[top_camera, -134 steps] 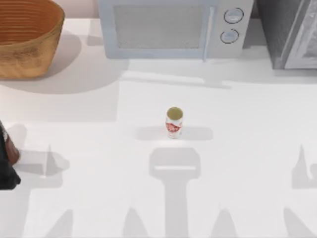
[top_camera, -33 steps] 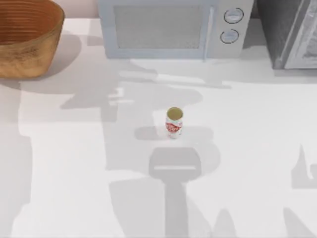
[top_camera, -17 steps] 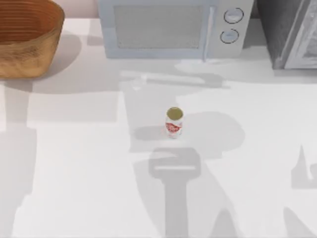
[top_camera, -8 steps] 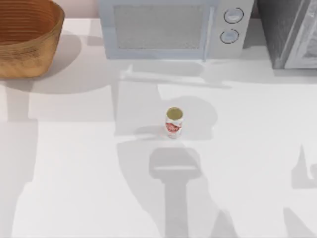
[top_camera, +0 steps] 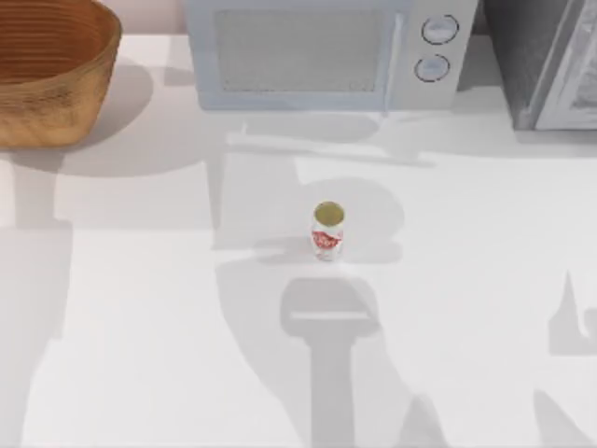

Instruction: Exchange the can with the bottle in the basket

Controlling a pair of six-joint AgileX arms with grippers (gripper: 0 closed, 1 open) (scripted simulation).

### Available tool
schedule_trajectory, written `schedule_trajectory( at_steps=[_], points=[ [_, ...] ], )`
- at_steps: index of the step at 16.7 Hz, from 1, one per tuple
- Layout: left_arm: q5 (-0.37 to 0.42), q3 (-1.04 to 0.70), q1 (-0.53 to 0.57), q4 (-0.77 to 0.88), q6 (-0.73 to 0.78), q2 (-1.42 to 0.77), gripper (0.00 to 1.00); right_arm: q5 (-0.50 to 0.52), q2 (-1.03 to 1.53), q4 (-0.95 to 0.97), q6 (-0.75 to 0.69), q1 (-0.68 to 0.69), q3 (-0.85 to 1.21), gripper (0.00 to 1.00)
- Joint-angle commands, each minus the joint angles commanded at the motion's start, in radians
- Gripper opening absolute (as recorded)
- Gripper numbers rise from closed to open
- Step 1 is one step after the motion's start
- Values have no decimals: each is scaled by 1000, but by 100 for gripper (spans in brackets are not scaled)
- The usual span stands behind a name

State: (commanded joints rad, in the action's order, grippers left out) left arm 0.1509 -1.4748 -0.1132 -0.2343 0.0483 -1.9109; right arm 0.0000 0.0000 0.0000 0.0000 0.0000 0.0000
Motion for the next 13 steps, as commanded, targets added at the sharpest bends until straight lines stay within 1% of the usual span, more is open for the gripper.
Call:
schedule_trajectory(
  at_steps=[11, 12, 13],
  points=[
    [0, 0, 0, 0, 0, 0, 98, 0, 0, 0, 0, 0, 0, 100],
    [0, 0, 0, 0, 0, 0, 100, 0, 0, 0, 0, 0, 0, 100],
    [0, 0, 0, 0, 0, 0, 100, 0, 0, 0, 0, 0, 0, 100]
  ],
)
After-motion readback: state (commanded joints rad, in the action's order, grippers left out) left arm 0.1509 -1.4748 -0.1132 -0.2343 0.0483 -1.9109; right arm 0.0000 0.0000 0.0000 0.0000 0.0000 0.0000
